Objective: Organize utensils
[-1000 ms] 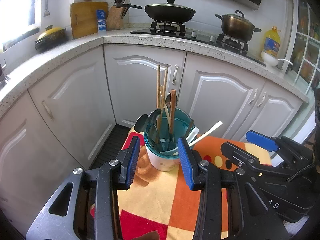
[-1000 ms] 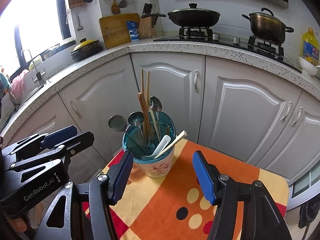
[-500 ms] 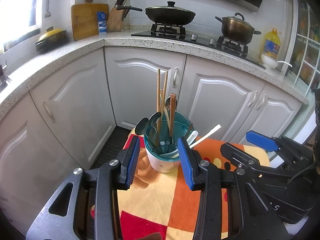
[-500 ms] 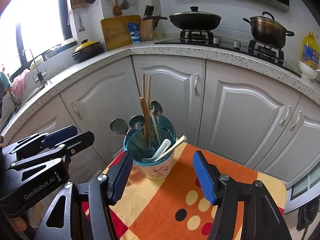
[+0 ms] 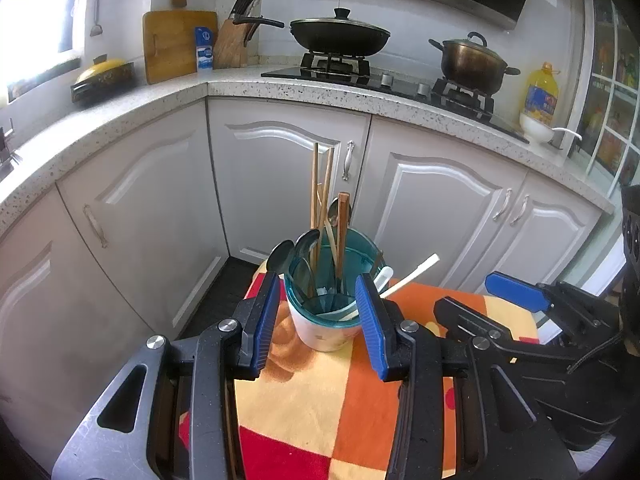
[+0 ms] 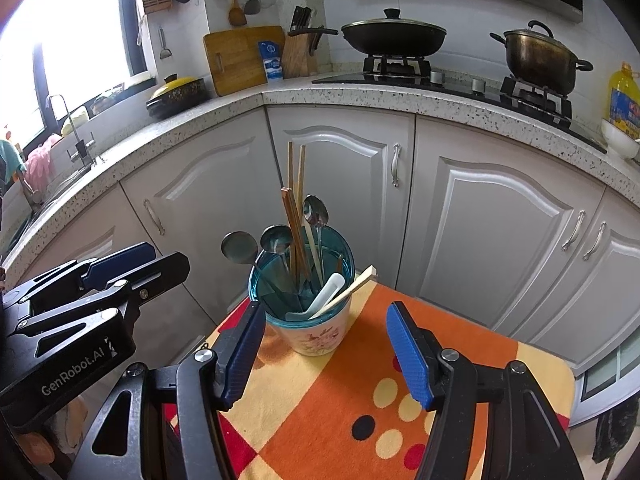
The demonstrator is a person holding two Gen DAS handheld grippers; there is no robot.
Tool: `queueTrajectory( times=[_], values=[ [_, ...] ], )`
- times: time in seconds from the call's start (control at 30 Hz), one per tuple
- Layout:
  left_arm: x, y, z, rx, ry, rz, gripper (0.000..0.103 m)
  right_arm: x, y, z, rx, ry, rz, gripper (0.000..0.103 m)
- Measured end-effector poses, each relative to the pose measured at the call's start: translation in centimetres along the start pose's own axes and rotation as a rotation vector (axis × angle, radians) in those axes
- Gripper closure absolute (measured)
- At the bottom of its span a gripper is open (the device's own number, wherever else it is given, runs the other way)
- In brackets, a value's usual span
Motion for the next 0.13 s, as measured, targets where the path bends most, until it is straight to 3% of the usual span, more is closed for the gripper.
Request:
queueTrajectory(
  times=[0.13],
  values=[
    [0.33, -0.12, 0.02, 0.003, 0.008, -0.008, 0.065, 0.01, -0.47, 0.71, 0.007, -0.008, -0.006, 0.042]
  ],
)
Point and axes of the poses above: each gripper's, at about its wrist camera, not at the fingertips, and x roughly the way its jaws point, z to its right, y to its top, the point moved 1 cm from there along x, roughly the way its jaws point, and after that the axes turned 14 degrees about z, right-handed, at the moved point
